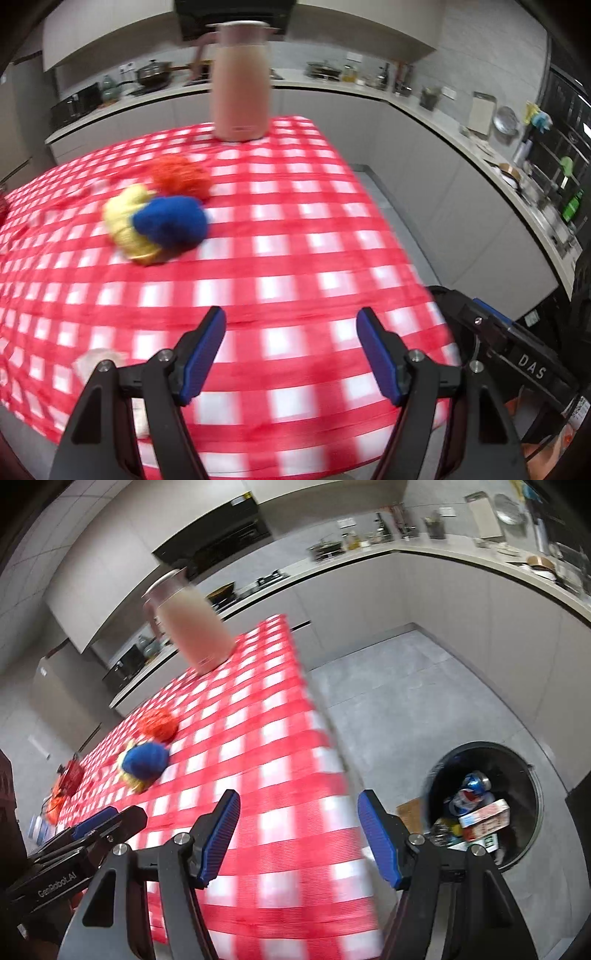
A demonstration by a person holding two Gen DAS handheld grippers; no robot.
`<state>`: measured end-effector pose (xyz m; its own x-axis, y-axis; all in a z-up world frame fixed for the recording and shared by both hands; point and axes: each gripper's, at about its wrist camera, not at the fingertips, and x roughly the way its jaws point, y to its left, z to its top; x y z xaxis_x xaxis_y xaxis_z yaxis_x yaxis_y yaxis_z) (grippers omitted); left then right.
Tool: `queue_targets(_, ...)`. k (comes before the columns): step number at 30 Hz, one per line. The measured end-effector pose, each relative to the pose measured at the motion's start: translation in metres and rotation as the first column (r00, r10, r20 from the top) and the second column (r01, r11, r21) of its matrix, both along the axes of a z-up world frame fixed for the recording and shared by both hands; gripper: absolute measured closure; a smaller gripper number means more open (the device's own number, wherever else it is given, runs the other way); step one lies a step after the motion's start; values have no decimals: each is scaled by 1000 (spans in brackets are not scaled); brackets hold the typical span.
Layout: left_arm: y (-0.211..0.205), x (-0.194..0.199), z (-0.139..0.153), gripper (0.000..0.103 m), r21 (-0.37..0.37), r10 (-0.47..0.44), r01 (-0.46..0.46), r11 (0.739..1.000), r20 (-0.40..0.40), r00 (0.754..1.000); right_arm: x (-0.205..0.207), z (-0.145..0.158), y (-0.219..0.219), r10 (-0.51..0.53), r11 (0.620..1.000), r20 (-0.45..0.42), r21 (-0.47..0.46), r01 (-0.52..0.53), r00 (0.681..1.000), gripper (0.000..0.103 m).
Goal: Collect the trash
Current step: 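Move both grippers back toward the table items, then grasp the white crumpled tissue with the left gripper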
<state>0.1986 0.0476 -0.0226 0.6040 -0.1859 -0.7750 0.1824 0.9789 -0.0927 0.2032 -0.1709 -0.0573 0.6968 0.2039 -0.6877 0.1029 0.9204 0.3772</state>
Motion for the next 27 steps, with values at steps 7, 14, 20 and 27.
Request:
queue_targets(7,60,-6,-6,29,29,83,-83,996,8,997,15,1,55,92,996,4,2,-92,996,35)
queue_targets(14,103,-10,-12,29,36,170,-170,985,0,985,25,-4,100,176,984,-5,7,-176,984,35)
queue_targets(20,121,-15,-23,29,38,196,-195,980,-21,980,29,-7,125,224,975,-12,4,-224,974,35)
queue_targets(27,128,-20,-38,29,41,198,-196,980,-52,979,29,-14,133,232,973,-28,11,-232,972,35)
